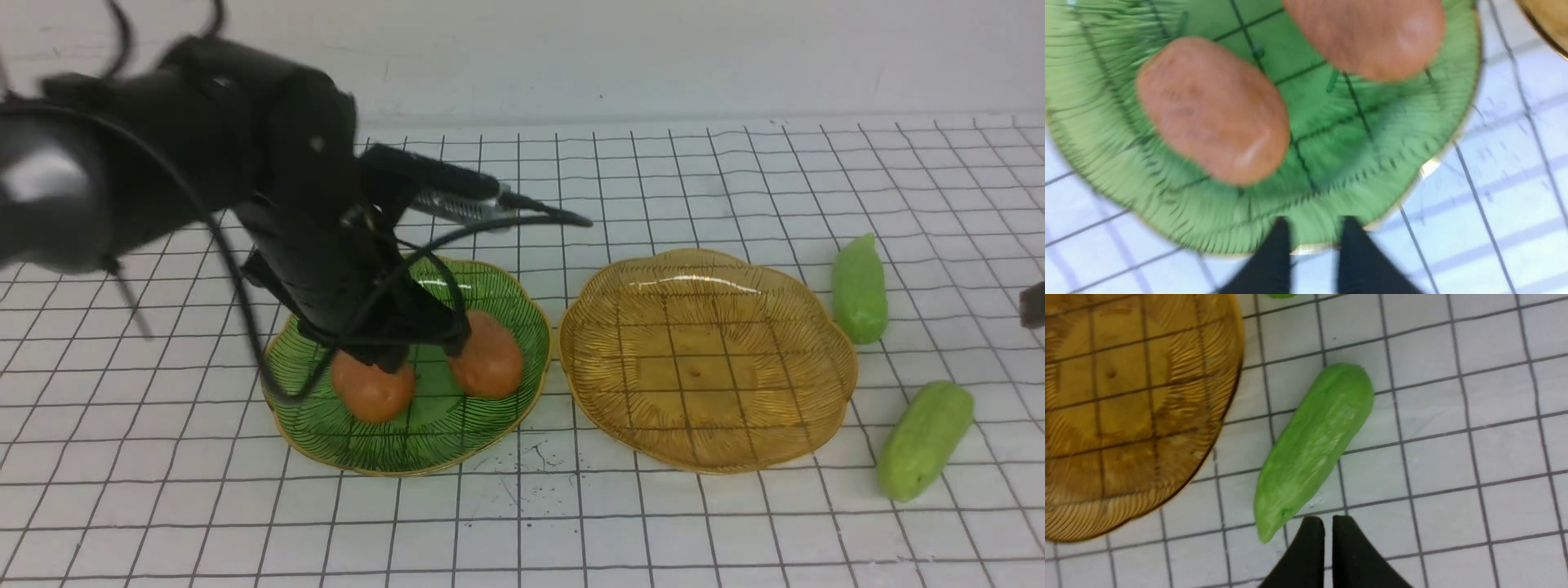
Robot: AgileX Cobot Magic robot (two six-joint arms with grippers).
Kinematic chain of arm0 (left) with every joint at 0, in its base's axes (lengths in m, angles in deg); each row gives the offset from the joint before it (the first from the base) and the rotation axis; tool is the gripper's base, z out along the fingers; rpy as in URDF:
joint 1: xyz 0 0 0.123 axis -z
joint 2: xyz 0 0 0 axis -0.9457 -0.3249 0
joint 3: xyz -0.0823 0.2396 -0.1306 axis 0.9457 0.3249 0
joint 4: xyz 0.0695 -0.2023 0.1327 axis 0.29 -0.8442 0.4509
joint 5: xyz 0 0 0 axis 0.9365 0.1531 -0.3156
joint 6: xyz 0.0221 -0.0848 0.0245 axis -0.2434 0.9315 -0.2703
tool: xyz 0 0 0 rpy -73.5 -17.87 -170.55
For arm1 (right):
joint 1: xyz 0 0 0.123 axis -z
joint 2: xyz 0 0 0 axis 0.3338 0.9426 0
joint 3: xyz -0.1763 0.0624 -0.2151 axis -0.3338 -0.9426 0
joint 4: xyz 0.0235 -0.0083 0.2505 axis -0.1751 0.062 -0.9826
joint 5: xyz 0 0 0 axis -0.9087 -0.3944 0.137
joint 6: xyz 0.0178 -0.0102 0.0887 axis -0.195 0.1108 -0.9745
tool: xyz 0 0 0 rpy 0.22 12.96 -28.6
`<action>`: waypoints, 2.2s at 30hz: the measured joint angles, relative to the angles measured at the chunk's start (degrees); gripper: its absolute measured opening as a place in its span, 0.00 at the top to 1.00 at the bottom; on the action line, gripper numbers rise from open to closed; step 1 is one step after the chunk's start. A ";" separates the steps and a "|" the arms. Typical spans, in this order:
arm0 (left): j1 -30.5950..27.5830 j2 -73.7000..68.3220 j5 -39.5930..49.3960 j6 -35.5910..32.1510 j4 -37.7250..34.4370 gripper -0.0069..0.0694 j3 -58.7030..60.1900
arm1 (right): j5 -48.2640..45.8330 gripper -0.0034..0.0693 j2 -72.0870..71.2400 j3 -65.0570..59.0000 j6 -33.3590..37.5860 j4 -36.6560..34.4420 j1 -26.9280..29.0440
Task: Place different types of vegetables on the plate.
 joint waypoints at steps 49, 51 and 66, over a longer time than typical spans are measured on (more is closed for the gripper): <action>0.00 25.27 6.09 -0.60 -2.94 0.92 10.85 | 14.41 0.38 27.34 18.59 1.99 -17.85 -15.09; 0.00 25.27 6.26 -0.60 -2.94 0.92 10.85 | 14.16 0.38 29.50 19.82 2.15 -17.85 -16.36; 0.00 25.27 8.53 -0.66 -2.94 0.92 10.85 | 4.14 0.06 34.33 35.55 1.72 -6.95 -16.19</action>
